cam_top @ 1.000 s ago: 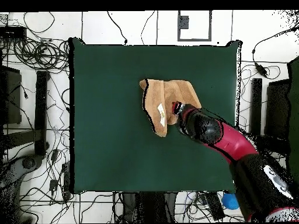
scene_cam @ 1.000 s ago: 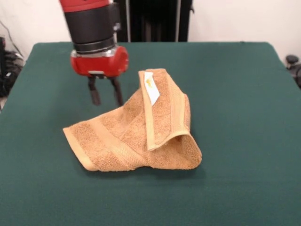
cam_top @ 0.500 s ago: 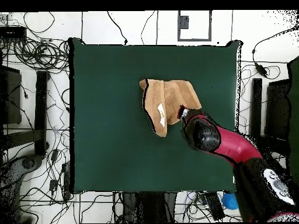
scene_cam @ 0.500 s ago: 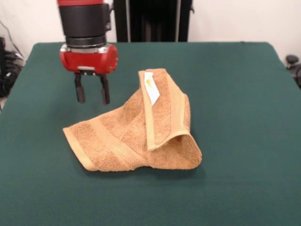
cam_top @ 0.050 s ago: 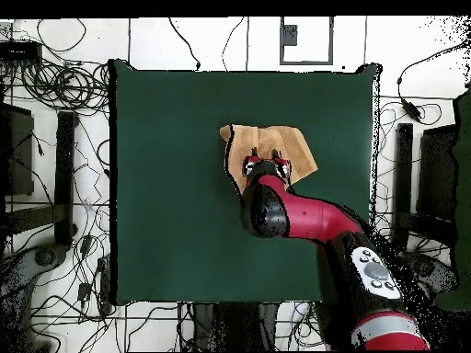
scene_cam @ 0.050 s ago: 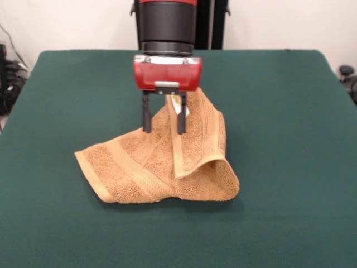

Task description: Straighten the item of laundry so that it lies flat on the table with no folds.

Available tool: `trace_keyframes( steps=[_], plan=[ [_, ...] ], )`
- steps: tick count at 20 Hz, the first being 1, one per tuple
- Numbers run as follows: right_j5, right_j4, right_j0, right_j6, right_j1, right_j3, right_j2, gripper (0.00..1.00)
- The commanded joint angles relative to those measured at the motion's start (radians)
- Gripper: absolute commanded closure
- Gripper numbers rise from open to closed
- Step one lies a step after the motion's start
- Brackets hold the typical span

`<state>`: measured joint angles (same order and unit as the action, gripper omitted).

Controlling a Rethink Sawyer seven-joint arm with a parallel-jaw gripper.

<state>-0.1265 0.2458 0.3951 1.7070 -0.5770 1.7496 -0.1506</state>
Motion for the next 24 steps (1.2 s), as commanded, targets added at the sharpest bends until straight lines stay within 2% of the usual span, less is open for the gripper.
trace_keyframes(
  steps=[1,9,14,16,24],
  plan=[
    [0.054,-0.029,0.017,0.172,0.029,0.043,-0.032,0.0],
    [0.124,-0.05,0.112,0.177,0.093,0.06,-0.219,0.0],
    [0.165,-0.073,0.128,0.17,0.103,0.058,-0.268,0.0],
    [0.173,-0.082,0.122,0.17,0.097,0.058,-0.262,0.0],
    [0.189,-0.171,-0.031,0.237,0.044,0.079,-0.137,0.0]
  ],
)
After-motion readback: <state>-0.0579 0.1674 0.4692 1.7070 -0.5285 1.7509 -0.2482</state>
